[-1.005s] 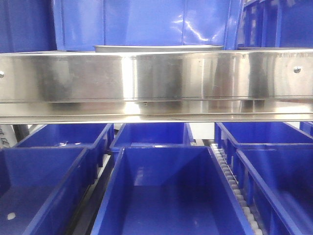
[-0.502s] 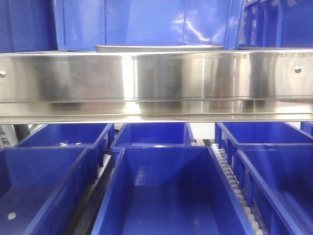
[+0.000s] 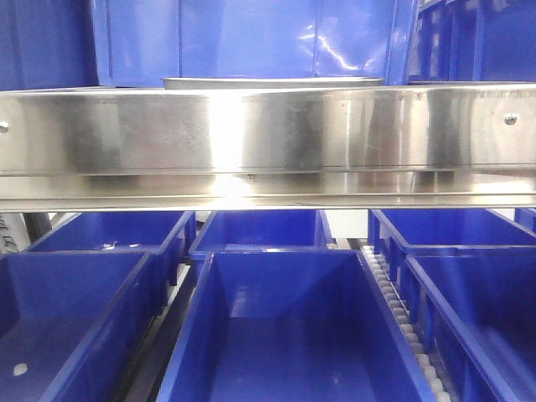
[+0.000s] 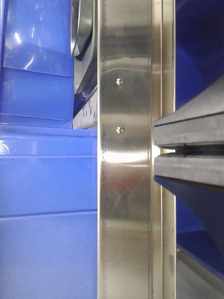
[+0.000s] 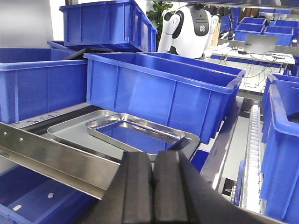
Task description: Stack silver trays without gaps
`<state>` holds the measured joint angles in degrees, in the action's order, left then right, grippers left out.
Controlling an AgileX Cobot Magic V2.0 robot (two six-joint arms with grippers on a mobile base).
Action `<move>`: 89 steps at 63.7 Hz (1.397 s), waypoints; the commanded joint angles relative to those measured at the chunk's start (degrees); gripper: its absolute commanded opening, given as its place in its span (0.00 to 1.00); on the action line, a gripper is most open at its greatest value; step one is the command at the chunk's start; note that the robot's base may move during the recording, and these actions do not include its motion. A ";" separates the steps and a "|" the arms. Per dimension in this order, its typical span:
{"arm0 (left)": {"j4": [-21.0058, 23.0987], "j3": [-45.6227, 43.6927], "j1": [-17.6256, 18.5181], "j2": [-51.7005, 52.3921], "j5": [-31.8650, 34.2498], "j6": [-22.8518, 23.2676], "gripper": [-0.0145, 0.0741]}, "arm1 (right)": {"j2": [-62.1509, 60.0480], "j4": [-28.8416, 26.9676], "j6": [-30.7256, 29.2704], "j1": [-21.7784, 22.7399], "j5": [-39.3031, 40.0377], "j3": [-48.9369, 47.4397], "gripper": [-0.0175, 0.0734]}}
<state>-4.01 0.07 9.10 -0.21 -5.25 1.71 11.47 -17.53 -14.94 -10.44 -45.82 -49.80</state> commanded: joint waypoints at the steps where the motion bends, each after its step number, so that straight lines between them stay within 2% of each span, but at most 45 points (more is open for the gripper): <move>1: 0.32 -0.07 -0.09 0.21 0.67 -0.04 0.18 | -0.21 0.21 -0.17 0.05 1.06 0.02 0.11; 35: 0.32 -0.07 -0.09 0.21 0.67 -0.04 0.18 | -0.21 0.48 -0.17 0.05 1.06 0.11 0.11; 44: 0.32 -0.07 -0.09 0.21 0.67 -0.04 0.18 | -0.37 2.32 -0.17 0.28 4.49 0.46 0.11; 49: 0.32 -0.07 -0.09 0.21 0.67 -0.04 0.18 | -0.42 4.78 1.78 2.29 8.91 2.41 0.11; 68: 0.32 -0.07 -0.09 0.21 0.67 -0.04 0.18 | -0.42 3.88 2.55 13.84 23.16 18.51 0.11; 82: 0.32 -0.07 -0.09 0.21 0.67 -0.04 0.18 | -4.63 3.85 3.00 15.32 37.65 34.12 0.11; 89: 0.32 -0.07 -0.09 0.21 0.67 -0.04 0.18 | -8.23 3.85 3.49 15.32 38.51 39.56 0.11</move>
<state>-4.01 0.07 9.10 -0.21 -5.35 1.71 5.58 -13.67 -11.93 4.49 -10.60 -13.46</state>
